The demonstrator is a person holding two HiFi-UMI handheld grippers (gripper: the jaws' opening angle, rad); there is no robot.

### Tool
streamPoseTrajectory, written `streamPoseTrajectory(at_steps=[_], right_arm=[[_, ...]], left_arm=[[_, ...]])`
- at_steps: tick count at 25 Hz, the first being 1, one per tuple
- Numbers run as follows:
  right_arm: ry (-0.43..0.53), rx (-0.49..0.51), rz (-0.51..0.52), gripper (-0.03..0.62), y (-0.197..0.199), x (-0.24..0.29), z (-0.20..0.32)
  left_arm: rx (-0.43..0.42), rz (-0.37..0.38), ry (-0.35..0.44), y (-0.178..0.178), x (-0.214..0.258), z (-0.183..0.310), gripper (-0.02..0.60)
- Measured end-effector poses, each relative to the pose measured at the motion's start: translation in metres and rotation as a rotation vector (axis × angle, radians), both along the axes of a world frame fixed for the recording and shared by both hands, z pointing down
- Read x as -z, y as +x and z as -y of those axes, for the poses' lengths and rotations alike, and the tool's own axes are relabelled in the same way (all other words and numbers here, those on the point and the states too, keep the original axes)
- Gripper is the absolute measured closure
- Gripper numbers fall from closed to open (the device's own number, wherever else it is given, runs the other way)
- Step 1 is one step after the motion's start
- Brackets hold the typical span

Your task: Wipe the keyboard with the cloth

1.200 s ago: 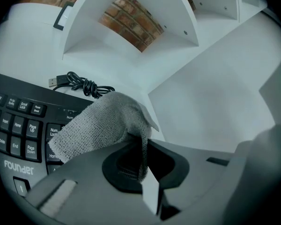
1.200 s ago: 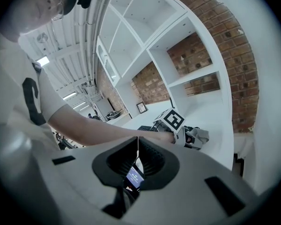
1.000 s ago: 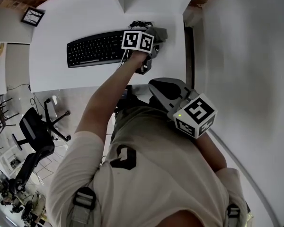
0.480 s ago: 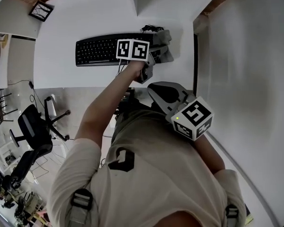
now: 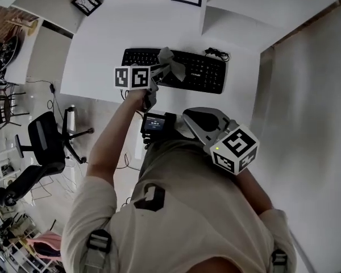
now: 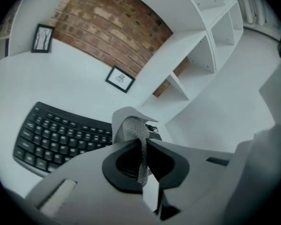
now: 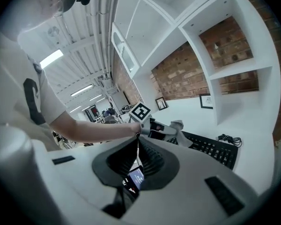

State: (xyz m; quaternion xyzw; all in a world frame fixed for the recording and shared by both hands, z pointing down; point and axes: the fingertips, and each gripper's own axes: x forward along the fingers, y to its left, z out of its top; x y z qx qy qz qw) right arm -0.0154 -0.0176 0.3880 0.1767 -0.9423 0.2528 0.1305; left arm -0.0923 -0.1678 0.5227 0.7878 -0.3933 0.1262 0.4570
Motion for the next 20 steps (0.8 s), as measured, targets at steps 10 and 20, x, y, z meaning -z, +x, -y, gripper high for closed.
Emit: streamPoseTrajectory(at_steps=[10,20], right_arm=[[0.002,0.062,-0.025,0.588,-0.051,-0.001,0.004],[-0.018,0.019,-0.108,0.588,-0.065,-0.011,0.015]], left_arm=[[0.079,0.429,0.020,-0.177,-0.017,0.010,0.572],[0.069,0.548,-0.010,-0.228,-0.058,0.069,0.572]])
